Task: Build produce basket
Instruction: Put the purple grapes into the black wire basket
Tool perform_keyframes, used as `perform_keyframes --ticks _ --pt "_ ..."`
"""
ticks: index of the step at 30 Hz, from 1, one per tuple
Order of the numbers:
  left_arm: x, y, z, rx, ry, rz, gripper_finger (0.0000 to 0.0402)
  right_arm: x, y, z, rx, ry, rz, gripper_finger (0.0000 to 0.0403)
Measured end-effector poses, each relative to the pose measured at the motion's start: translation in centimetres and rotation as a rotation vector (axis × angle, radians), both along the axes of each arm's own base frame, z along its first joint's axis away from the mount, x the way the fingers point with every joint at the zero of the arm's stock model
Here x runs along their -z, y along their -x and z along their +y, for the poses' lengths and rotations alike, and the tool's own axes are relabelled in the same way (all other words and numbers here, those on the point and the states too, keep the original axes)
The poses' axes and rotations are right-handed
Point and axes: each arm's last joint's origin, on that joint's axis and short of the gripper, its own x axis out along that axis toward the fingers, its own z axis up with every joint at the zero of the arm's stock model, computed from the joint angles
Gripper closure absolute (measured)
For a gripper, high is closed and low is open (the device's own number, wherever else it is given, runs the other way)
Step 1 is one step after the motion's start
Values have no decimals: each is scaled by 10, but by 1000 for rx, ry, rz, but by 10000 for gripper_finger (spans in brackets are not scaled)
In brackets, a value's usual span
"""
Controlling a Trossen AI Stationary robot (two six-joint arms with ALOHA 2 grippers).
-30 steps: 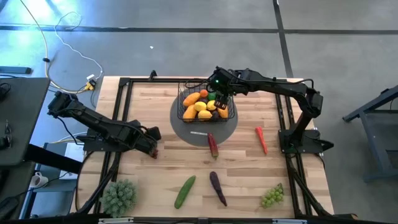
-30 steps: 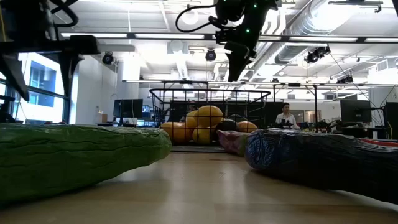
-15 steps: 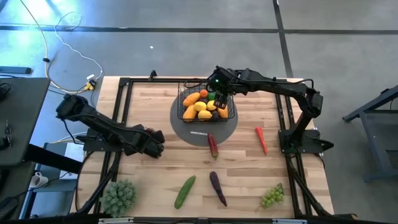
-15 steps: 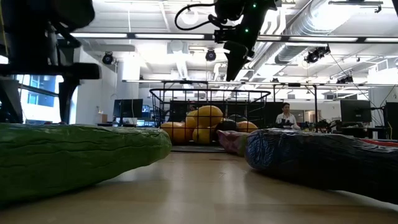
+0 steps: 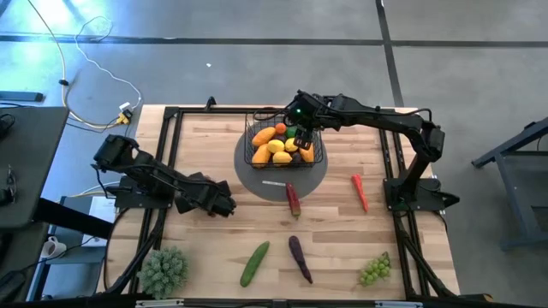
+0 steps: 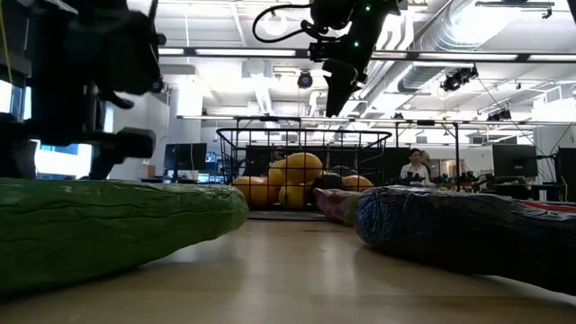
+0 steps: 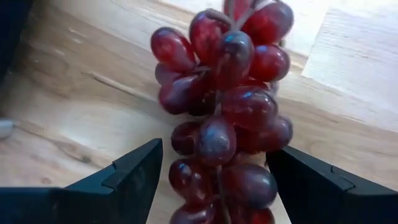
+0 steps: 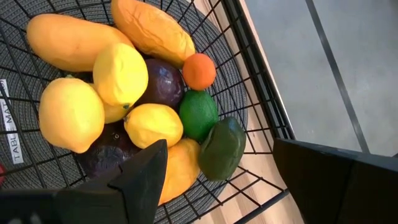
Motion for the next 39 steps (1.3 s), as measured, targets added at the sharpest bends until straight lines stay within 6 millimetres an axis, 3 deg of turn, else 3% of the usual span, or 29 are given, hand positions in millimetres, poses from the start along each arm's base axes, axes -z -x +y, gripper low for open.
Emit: perform_keyframes --ticks 8,17,27,39 --pt "9 -4 4 80 29 58 149 2 2 5 12 10 41 128" --pt "9 -6 5 269 51 93 271 -16 11 16 93 -12 -37 128" --pt "0 -8 6 451 42 53 388 -48 37 32 226 -96 -186 128" --pt "-33 0 7 614 -5 -50 388 -58 49 54 298 -169 -224 128"
